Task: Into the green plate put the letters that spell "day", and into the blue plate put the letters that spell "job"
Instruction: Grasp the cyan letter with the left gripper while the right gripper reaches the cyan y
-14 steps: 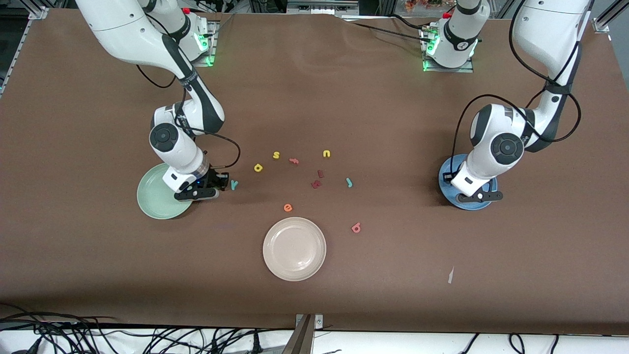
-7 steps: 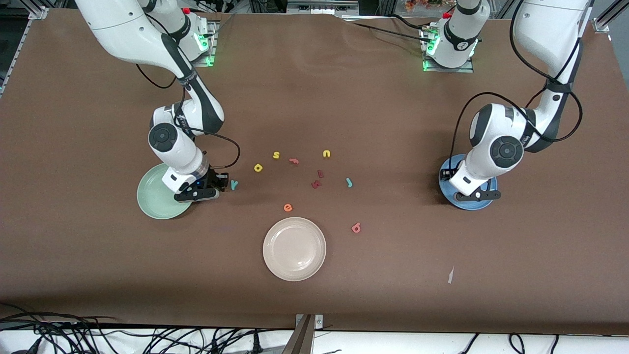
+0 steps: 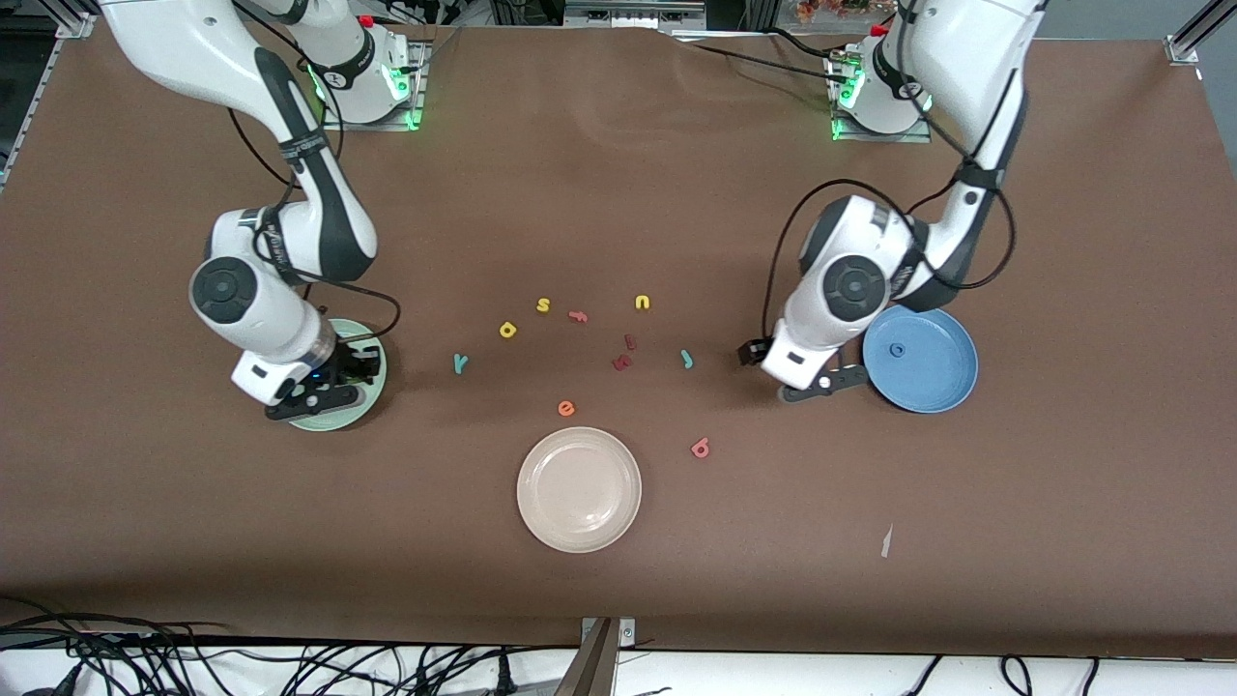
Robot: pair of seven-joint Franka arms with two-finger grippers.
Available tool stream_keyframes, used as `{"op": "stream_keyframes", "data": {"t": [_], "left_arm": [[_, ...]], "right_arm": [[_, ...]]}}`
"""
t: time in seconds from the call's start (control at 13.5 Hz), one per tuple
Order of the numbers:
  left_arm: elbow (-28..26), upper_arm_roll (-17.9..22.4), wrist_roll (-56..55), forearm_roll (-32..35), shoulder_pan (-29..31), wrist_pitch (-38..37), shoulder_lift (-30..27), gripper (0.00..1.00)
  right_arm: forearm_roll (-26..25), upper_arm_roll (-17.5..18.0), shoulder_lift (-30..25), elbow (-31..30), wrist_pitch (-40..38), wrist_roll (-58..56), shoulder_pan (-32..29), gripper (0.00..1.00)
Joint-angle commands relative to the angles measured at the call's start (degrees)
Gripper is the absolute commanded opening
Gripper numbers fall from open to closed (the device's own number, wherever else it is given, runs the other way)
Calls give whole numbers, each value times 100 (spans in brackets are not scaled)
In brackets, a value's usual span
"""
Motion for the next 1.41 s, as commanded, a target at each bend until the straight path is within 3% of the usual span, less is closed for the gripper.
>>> {"op": "stream_keyframes", "data": {"t": [0.0, 0.07, 0.22, 0.52, 0.67, 1.18, 1.33], "left_arm": [[306, 71, -158, -484, -291, 392, 301, 100], [306, 71, -403, -494, -502, 604, 423, 100], [323, 79, -1044, -432, -775, 930, 599, 97], [420, 123, -1635, -423, -1048, 975, 907, 89], [420, 124, -1803, -249, -1110, 1036, 1004, 85], [666, 132, -2146, -133, -1110, 1133, 1198, 13], [666, 132, -2146, -116, -1102, 1133, 1198, 4]], "right_arm": [[79, -61, -7, -82, -46, -180, 0, 57], [105, -61, -25, -82, -64, -101, 0, 68], [106, 17, -60, -65, -73, 214, 9, 68], [88, 588, -43, 119, -64, 1636, 158, 68], [79, 615, 45, 216, -55, 2156, 412, 68], [53, 606, 563, 33, 865, 3002, 897, 68], [44, 606, 625, -126, 1183, 3002, 879, 68]]}}
